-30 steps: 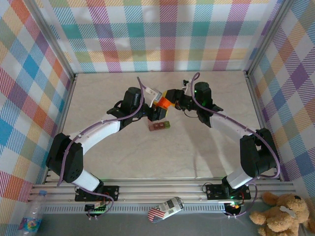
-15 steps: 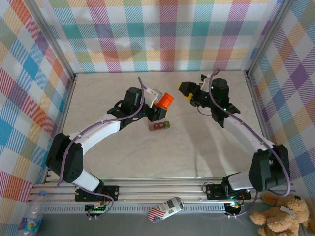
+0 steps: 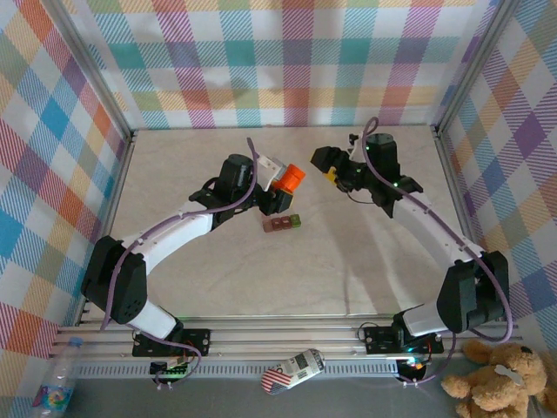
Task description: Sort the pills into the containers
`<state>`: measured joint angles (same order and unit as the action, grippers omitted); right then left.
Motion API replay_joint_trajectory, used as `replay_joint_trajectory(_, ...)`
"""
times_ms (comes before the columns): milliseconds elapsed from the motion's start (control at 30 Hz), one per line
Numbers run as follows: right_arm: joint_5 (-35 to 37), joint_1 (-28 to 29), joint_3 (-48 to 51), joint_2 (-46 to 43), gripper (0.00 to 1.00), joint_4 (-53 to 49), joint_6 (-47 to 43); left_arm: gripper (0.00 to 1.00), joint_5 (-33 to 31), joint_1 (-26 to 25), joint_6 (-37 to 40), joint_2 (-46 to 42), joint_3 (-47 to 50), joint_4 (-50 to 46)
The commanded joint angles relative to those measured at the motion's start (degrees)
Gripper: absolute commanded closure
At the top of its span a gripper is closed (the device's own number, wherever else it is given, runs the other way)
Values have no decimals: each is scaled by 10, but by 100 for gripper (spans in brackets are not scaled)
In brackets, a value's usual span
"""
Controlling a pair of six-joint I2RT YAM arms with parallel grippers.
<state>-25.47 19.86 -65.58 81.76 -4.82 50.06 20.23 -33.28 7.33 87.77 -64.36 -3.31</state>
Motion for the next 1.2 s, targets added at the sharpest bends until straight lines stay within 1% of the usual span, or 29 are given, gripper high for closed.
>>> replay_joint_trajectory(0, -5, 13, -25, 13, 20, 7, 4, 100, -9, -9, 15, -8, -23, -4)
replay_joint_trajectory(300, -7, 39, -37, 54, 23, 33, 23, 100, -11, -20, 21, 1, -35, -10)
replay_joint_trajectory(433, -8, 41, -40, 62, 26, 39, 26, 100, -12, -21, 23, 0, -36, -11)
replay_joint_trajectory(667, -16, 42, -39, 71, 40, 50, 32, 100, -11, -22, 24, 3, -39, -11)
replay_joint_trajectory(1000, -28, 44, -35, 76, 38, 63, 39, 100, -11, -24, 23, 9, -44, -11)
replay_joint_trajectory(1167, -35, 45, -31, 76, 40, 71, 42, 100, -11, -25, 22, 11, -44, -11)
